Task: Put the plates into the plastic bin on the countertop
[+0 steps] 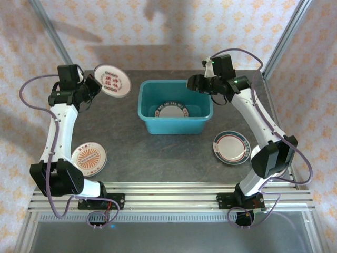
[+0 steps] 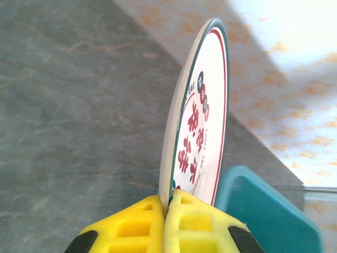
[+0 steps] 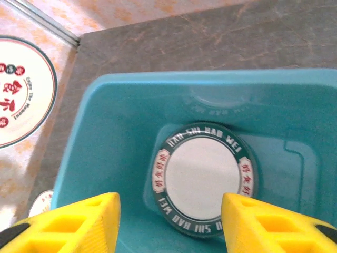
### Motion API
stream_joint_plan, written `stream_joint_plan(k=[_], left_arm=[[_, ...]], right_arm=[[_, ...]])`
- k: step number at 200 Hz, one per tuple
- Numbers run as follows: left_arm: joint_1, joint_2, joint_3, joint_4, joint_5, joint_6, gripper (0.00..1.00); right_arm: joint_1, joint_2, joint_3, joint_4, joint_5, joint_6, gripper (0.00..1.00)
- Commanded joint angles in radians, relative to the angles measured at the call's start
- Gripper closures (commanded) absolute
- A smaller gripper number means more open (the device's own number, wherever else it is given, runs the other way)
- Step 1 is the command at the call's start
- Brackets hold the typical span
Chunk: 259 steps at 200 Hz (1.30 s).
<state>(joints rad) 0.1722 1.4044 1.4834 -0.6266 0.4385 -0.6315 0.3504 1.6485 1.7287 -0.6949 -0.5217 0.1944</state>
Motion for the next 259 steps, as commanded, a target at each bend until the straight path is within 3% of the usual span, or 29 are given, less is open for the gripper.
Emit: stream_joint_plan(k=[1, 79, 185, 221, 259], left_arm=[[-0.036, -0.013, 0.095, 0.019, 0.038, -0.028, 1.0], [-0.211, 0.064, 0.185, 0.169, 0.16, -0.116, 1.0], [-0.333, 0.138, 0.189, 0.314, 0.257, -0.202, 1.0], [-0.348, 0.145, 0.188, 0.32, 0.267, -0.202, 1.0], [-0.349, 0.147, 0.184, 0.288, 0.263, -0.175, 1.0]], right_arm=[[-0.004, 0.043, 0.082, -0.014, -0.085, -0.001, 0.47], [0.003, 0.149, 0.286, 0.031, -0.339, 0.032, 0.47], [0.006, 0.213, 0.233, 0.089, -0.29, 0.1, 0.5], [0.005, 0.221, 0.219, 0.113, -0.288, 0.124, 0.57], [0.002, 0.198, 0.179, 0.149, -0.263, 0.145, 0.73]])
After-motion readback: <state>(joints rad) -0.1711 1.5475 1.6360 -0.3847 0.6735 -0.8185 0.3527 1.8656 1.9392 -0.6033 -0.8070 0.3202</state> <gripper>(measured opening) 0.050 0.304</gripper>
